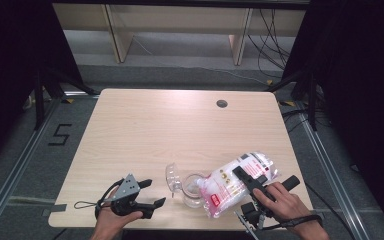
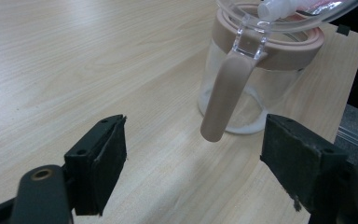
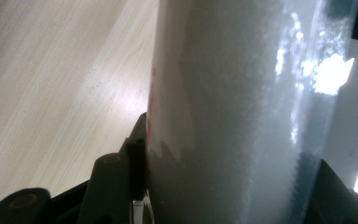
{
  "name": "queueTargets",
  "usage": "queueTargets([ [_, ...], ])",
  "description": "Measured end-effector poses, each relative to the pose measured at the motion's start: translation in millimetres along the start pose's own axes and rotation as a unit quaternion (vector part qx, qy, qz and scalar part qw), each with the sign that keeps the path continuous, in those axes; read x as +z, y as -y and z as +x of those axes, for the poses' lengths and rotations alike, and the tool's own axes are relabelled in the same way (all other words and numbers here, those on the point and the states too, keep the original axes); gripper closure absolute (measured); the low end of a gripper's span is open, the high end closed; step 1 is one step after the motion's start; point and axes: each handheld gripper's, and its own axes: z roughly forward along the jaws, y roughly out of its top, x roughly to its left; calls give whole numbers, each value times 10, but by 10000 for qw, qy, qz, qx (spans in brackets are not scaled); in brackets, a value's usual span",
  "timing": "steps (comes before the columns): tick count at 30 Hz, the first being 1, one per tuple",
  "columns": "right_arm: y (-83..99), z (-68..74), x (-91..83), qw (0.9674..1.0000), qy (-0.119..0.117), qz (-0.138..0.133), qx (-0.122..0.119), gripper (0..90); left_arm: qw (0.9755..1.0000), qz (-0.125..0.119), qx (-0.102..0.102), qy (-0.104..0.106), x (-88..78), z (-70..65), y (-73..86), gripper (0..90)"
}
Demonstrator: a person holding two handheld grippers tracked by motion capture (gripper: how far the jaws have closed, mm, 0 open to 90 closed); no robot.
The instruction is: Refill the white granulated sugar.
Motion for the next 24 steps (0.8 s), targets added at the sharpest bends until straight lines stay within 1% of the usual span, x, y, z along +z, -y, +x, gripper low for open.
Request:
queueTargets([
  [1,-4,-5,2,10000,-1,-8,-57,531,10000,-1,3,-2,0,0,0,216],
  [2,-6,-1,5,10000,35,-32,-56,531,10000,-3,2,-3,0,0,-1,216],
  [6,-11,-9,1,10000,15,-19,-74,531,10000,4,16,1,-1,0,0,216],
  [7,-15,-14,-3,10000,-9,21,-96,532,10000,5,12,-1,0,0,-1,216],
  [8,-12,-14,3,10000,20,-35,-91,532,10000,4,12,-1,0,0,-1,216],
  [11,-16,-20,0,9999,1,-3,-122,533,10000,4,15,0,-2,0,-2,216],
  [16,-16,-20,-5,9999,12,8,-116,534,10000,11,21,3,0,0,-1,216],
  [17,-14,-18,-3,9999,27,-18,-107,534,10000,14,59,13,-1,4,-3,216],
  [20,-16,-19,-3,9999,28,-25,-111,534,10000,7,18,1,-1,0,-1,216],
  [24,-14,-17,-9,9999,23,8,-101,535,10000,9,18,4,-1,1,-1,216],
])
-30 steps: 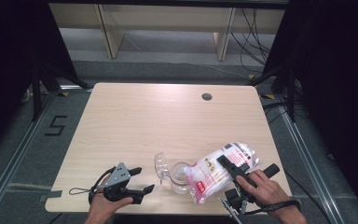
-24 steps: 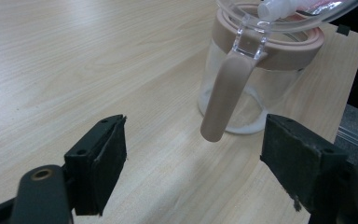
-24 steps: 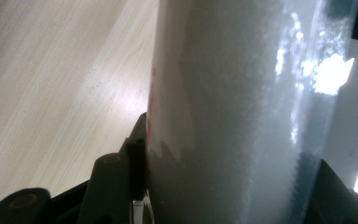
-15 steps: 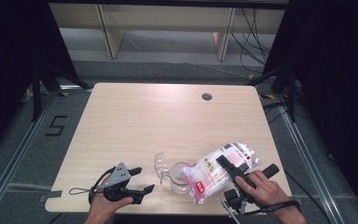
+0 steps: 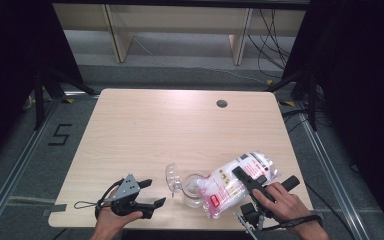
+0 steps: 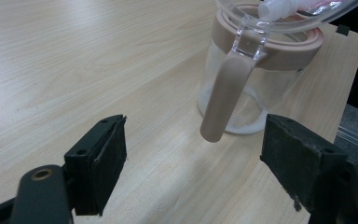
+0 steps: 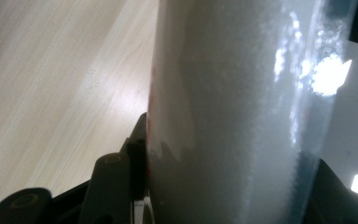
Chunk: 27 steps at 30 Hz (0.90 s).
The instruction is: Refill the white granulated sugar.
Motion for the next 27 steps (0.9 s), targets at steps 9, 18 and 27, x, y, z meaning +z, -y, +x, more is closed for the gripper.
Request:
queueTargets([
  [9,8,-11,-8,10000,18,-10,-13,537,10000,6,-4,1,2,0,1,216],
  [18,17,-10,-9,10000,51,0,-25,538,10000,2,-5,-2,2,0,1,216],
  [27,17,-10,-11,10000,57,5,-36,539,10000,-4,-5,-2,0,0,0,216],
])
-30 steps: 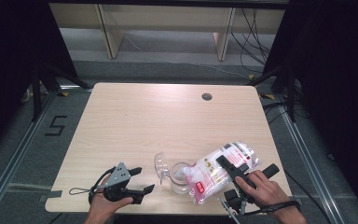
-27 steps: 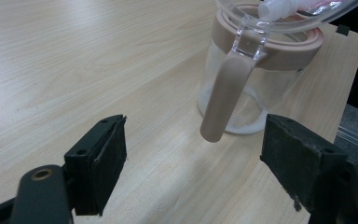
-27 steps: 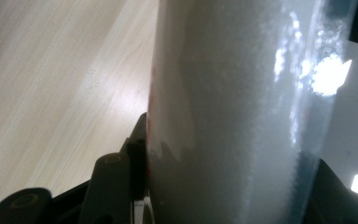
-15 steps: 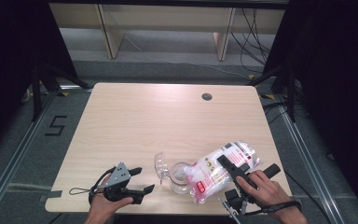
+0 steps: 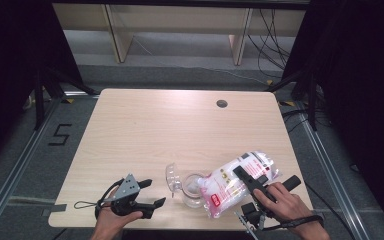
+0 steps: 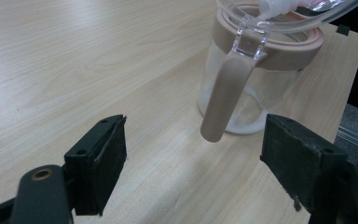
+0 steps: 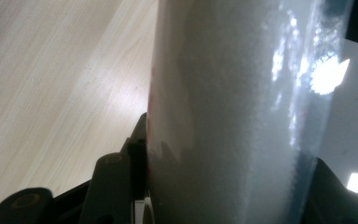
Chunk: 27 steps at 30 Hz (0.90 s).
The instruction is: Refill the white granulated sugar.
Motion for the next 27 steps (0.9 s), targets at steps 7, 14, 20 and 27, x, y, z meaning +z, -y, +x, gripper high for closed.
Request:
queueTargets([
  [7,8,-5,-8,10000,21,15,2,540,10000,3,8,-4,0,0,0,216],
  [14,15,-9,-3,10000,-40,49,-32,541,10000,2,12,-3,-2,0,-1,216],
  [20,25,6,0,10000,-25,71,7,542,10000,1,10,-2,-2,0,-2,216],
  [27,22,-5,-6,10000,-26,77,-23,543,10000,-2,10,-5,-3,0,-3,216],
])
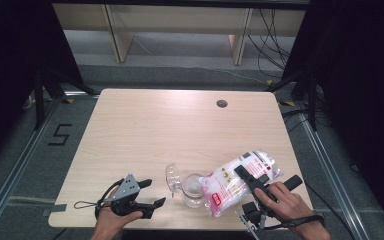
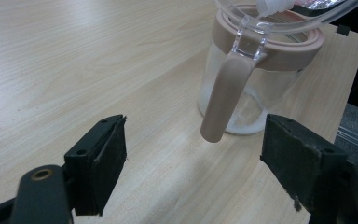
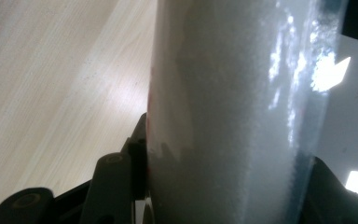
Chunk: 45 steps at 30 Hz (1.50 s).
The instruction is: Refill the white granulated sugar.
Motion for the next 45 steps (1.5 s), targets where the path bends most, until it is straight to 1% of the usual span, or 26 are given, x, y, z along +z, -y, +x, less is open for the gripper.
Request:
queueTargets([
  [5,-1,-7,-13,10000,-8,41,-29,543,10000,-1,0,1,0,0,1,215],
  [6,2,-5,-8,9999,75,-31,-59,543,10000,1,3,1,0,0,0,215],
  [9,-5,-15,-17,10000,70,-9,-55,544,10000,-3,-7,-1,1,0,1,215],
  [11,-9,-20,-23,10000,24,31,-71,544,10000,-1,-6,0,1,0,1,216],
  [12,-7,-37,-19,9997,30,21,-231,544,10000,-1,-7,0,1,0,1,215],
  [13,-10,-36,-19,9997,12,25,-236,544,10000,-3,-9,0,2,0,1,216],
  [15,-13,-29,-13,9997,74,-2,-245,545,10000,-2,-7,0,2,0,2,216],
  [17,-15,-26,-10,9997,77,-11,-241,545,10000,-1,-7,0,2,0,1,216],
  [22,-26,-18,-6,9997,39,9,-239,546,10000,-1,-8,1,3,0,2,216],
  [25,-31,-22,-8,9996,19,19,-278,546,10000,0,-9,0,4,0,3,216],
  [27,-36,-33,-13,9993,-3,42,-361,546,10000,2,-9,1,5,0,3,215],
  [32,-31,-32,-9,9996,-5,28,-285,548,10000,0,-1,-1,2,0,1,216],
  [34,-22,-31,-12,9995,2,52,-327,548,10000,-6,-11,-3,2,1,1,216],
  [36,-14,-18,-23,9997,-18,120,-227,548,10000,-5,40,9,1,7,-1,216],
  [37,-13,-17,-25,9997,-12,125,-227,549,10000,-4,-6,0,1,1,1,215],
  [38,-12,-23,-22,9996,-12,102,-255,549,10000,-7,-9,-2,1,0,1,216],
  [39,-13,-38,-13,9994,-4,46,-338,549,10000,-9,30,4,2,6,-1,216],
  [40,-13,-18,-25,9997,0,123,-221,549,10000,-7,58,9,1,10,-2,216],
  [41,-14,-14,-22,9997,42,95,-231,550,10000,-4,40,10,0,7,-1,215],
  [42,-19,-13,-22,9997,24,77,-218,550,10000,-7,-5,9,1,1,1,215],
  [43,-21,-30,-12,9994,42,4,-335,550,10000,-20,16,27,3,7,0,215],
  [44,-21,-23,-15,9997,28,15,-253,550,10000,-21,35,24,3,9,-1,216],
  [45,-21,-23,-12,9997,40,11,-251,551,10000,-18,9,26,2,6,1,216],
])
